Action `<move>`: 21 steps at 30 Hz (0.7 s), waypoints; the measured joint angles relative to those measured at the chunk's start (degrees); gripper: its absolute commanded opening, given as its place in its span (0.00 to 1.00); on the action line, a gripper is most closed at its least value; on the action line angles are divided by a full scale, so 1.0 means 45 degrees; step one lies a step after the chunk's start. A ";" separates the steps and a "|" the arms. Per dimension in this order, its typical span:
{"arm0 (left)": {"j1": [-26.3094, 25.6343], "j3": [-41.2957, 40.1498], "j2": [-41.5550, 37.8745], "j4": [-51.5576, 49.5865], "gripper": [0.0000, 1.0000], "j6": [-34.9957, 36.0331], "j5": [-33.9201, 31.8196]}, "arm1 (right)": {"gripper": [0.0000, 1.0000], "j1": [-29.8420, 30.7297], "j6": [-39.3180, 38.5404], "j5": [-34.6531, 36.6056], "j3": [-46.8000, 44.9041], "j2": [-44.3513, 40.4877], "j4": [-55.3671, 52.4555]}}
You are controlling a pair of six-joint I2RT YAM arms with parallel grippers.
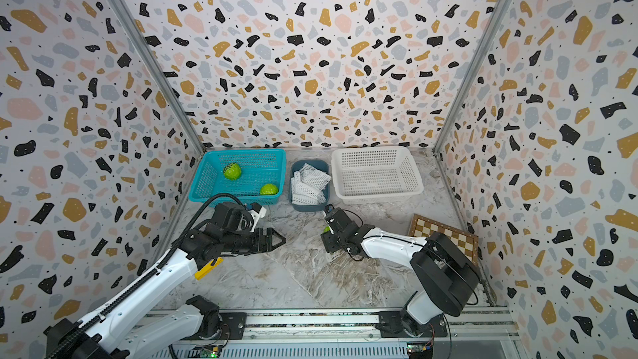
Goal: Sleeve custard apples in foam nets
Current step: Place the custard apple at the center of the board.
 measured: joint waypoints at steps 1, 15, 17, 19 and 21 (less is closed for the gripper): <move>0.0000 -0.0049 0.0000 0.0034 0.88 -0.0005 -0.0010 | 0.63 0.0005 0.0039 0.0034 -0.0015 0.0010 0.0063; 0.0000 -0.0413 0.0000 0.0170 0.88 -0.0248 -0.0073 | 0.66 0.0010 0.0398 0.0151 -0.0335 0.0505 0.0879; 0.0000 -0.0457 0.0000 0.0228 0.88 -0.0257 -0.0083 | 0.67 0.0010 0.0427 0.0155 -0.0369 0.0568 0.0962; 0.0000 -0.0466 0.0000 0.0238 0.88 -0.0291 -0.0097 | 0.70 0.0010 0.0437 0.0165 -0.0379 0.0636 0.1030; 0.0000 -0.0466 0.0005 0.0257 0.88 -0.0306 -0.0102 | 0.75 0.0010 0.0481 0.0175 -0.0379 0.0680 0.1049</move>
